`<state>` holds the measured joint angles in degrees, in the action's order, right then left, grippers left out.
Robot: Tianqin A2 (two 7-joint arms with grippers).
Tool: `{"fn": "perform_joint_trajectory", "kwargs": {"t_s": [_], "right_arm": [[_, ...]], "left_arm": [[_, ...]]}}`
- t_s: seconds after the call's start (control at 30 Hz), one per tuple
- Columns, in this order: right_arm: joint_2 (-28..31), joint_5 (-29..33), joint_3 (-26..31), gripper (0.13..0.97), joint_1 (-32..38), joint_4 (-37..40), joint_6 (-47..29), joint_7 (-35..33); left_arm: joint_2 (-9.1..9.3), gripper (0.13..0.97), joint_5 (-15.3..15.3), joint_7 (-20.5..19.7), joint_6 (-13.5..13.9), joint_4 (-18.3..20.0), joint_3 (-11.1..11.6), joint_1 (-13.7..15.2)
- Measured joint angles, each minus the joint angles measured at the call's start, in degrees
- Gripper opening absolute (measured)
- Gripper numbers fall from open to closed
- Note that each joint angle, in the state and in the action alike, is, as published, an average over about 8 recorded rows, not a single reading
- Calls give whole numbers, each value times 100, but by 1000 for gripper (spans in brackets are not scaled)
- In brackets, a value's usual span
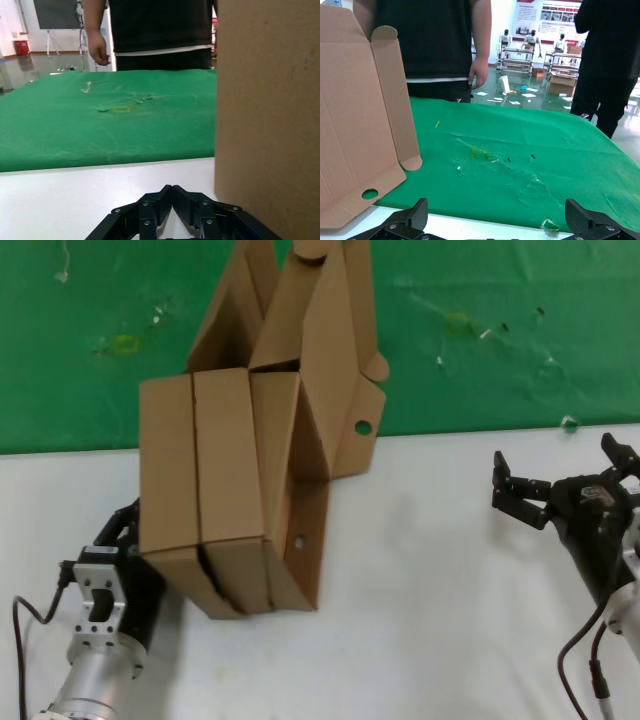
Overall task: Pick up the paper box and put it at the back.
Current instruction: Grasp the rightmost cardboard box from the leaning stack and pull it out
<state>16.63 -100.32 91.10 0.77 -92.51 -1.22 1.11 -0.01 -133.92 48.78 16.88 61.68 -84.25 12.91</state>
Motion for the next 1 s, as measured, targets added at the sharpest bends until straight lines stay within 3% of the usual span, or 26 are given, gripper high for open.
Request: {"fn": "perform_joint_trajectory", "kwargs": {"t_s": [0.7,1.0], "right_arm": [[0,0,0,966,0,0,0,0],[0,0,0,966,0,0,0,0]], "left_arm": [[0,159,-317,254,-91,99,-412,-78],[0,159,-233,229,-73,114,-342,-87]]}}
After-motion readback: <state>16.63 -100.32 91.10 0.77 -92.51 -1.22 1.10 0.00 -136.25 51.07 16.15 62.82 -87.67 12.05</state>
